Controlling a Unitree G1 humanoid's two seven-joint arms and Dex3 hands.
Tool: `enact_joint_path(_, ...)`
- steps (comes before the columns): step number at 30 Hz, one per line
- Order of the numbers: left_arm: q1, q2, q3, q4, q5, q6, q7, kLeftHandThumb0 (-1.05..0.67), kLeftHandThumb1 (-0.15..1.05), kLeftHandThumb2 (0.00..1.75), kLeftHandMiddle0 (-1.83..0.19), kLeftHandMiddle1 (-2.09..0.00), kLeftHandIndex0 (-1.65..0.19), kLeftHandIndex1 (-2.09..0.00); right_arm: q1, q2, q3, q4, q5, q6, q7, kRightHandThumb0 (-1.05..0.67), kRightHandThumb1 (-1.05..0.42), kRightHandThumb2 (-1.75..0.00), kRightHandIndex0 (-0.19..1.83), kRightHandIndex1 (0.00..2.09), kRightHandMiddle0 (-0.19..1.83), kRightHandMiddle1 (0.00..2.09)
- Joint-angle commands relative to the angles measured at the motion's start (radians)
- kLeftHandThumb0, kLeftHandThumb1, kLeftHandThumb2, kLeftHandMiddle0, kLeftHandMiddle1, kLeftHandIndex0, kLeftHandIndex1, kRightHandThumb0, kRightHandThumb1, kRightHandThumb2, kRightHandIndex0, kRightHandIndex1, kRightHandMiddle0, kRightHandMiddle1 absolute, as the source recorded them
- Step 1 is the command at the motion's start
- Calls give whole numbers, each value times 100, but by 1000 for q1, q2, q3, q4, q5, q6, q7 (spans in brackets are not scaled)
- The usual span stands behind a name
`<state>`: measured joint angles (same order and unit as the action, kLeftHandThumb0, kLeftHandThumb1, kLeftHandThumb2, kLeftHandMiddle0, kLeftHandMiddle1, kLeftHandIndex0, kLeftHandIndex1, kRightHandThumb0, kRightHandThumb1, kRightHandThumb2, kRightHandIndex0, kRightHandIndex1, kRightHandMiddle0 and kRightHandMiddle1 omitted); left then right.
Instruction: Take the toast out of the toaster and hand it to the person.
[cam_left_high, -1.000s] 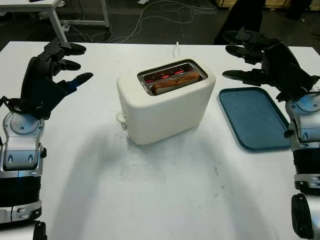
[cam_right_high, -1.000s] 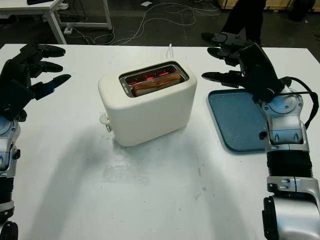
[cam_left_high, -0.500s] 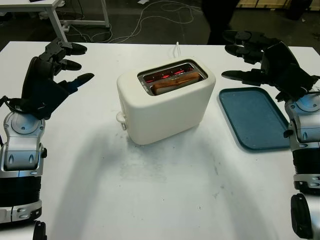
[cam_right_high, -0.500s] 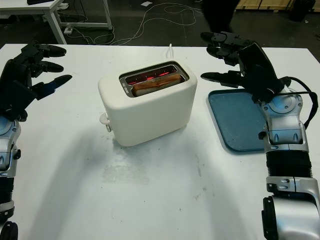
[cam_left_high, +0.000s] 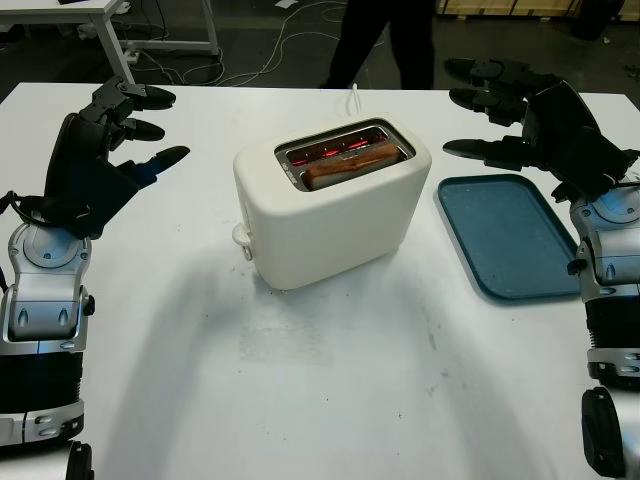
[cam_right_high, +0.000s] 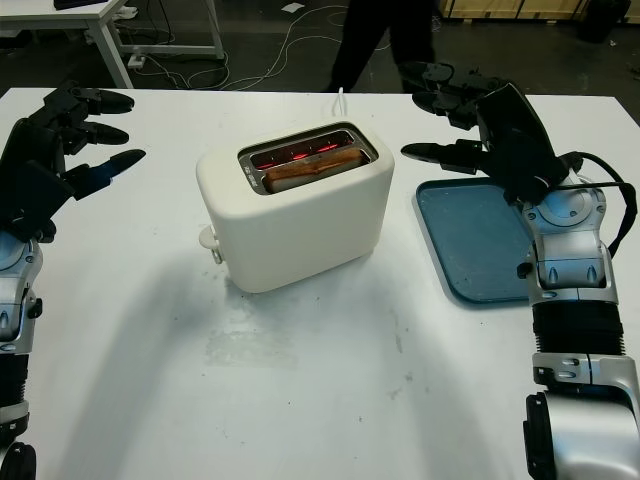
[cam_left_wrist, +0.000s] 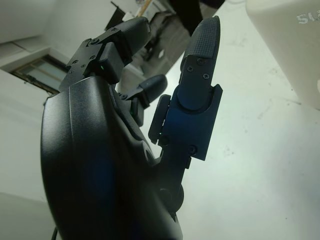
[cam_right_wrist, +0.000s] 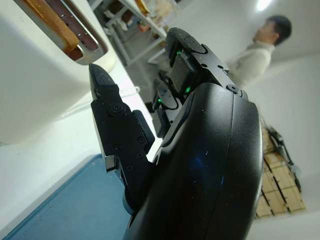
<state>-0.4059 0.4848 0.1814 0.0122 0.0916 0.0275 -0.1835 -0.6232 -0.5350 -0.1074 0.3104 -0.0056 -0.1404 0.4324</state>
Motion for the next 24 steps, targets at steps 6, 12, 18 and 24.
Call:
enact_joint_path(6, -13, 13, -1, 6, 0, -13, -4, -55, 92, 1, -21, -114, -23, -92, 2, 1, 4, -18, -4, 2, -13, -12, -77, 0, 52, 15, 55, 3)
enact_joint_path(12, -11, 10, 4, 0, -4, -1, -2, -55, 91, 1, -22, -115, -24, -93, 5, 1, 1, -12, 3, -5, -9, -11, -77, -1, 51, 15, 54, 2)
enact_joint_path(18, -7, 5, 6, 0, -13, -3, -5, -54, 91, 1, -20, -114, -23, -92, 10, -5, 0, -10, 2, -5, -4, -10, -77, 0, 51, 16, 55, 2)
enact_joint_path(24, -2, 10, 5, -17, 4, 9, 6, -56, 92, 2, -22, -114, -24, -92, 11, -7, 3, -17, -6, 6, -7, -13, -77, 0, 49, 16, 54, 2)
